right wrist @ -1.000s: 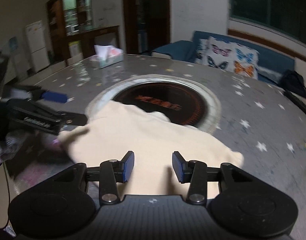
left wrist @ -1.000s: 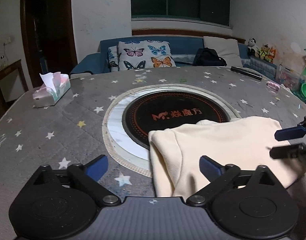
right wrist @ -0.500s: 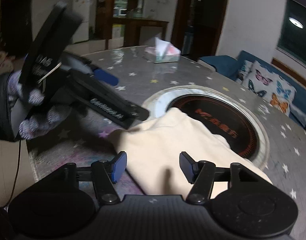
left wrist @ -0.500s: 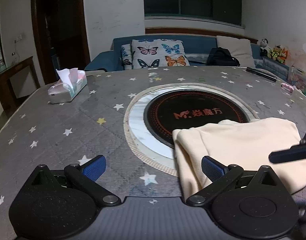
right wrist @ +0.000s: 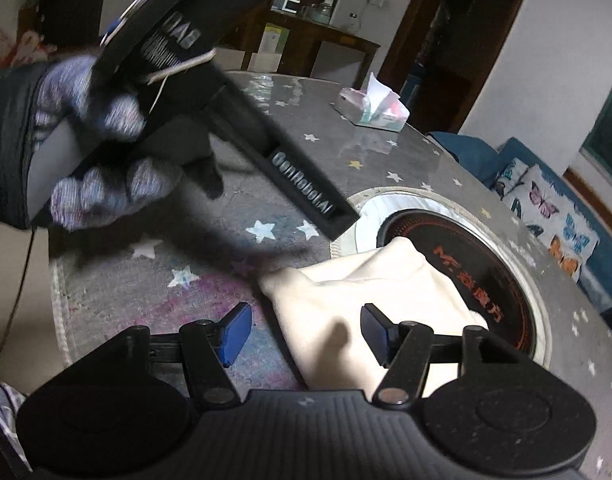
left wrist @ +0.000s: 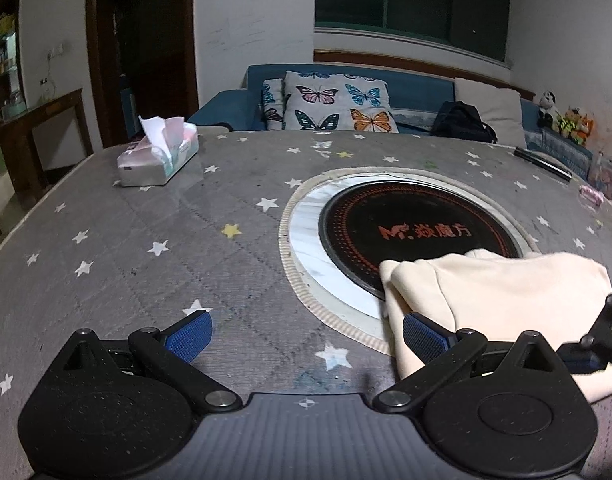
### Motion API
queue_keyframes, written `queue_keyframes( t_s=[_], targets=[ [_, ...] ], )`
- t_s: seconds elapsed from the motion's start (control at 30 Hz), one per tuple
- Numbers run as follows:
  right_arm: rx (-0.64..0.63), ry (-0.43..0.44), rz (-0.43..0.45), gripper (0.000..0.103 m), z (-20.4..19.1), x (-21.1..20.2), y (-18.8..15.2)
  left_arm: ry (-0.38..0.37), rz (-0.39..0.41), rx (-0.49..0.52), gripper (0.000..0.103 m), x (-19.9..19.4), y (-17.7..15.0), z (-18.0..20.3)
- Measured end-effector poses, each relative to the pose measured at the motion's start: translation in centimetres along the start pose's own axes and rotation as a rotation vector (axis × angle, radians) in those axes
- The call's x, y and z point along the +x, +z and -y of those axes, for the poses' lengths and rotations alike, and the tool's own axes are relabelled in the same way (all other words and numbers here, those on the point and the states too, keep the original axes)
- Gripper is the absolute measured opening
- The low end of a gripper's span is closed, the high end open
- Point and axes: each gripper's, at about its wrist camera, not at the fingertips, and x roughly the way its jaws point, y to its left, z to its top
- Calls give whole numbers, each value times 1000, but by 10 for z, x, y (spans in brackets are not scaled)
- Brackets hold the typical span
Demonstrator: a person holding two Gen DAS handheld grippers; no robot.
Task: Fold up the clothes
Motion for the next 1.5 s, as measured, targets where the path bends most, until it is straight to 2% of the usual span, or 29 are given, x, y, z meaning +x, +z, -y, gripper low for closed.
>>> queue_keyframes(
  t_s=[0.07,0.23,0.4,0.47,0.73,0.87,0.97,1.07,1.13,1.23,1.3,1.4,1.5],
  targets=[
    [-4,-5,-9,58,-2,3,1,-8,-5,-17,103,0,1,-3],
    [-18,-27,-22,44,-6,10,3,-44,-26,-70,103,2,1,-7],
    [7,-32,-18,16,-3,14,3,-115,-59,-128,103,3,2,-7],
    [41,-28,0,10,3,10,3,-153,-77,-164,103,5,4,-5],
    [190,-11,88,6,32,-20,-1,-320,-165,-326,103,15,12,5],
    [232,-2,119,5,40,-33,-6,-373,-223,-408,102,25,12,12],
    [239,14,130,5,41,-38,-10,-415,-253,-460,95,29,10,16],
    [245,30,141,5,42,-44,-15,-429,-271,-483,77,34,7,21],
    [247,42,145,5,41,-46,-17,-430,-286,-491,42,37,5,24],
    [265,67,146,6,42,-47,-22,-405,-299,-487,25,43,2,25],
    [305,77,147,10,51,-52,-30,-393,-299,-488,22,44,1,24],
    [372,82,148,12,66,-60,-43,-393,-294,-493,20,44,-2,20],
    [463,26,128,12,91,-66,-64,-387,-286,-482,20,43,-2,22]
  ],
)
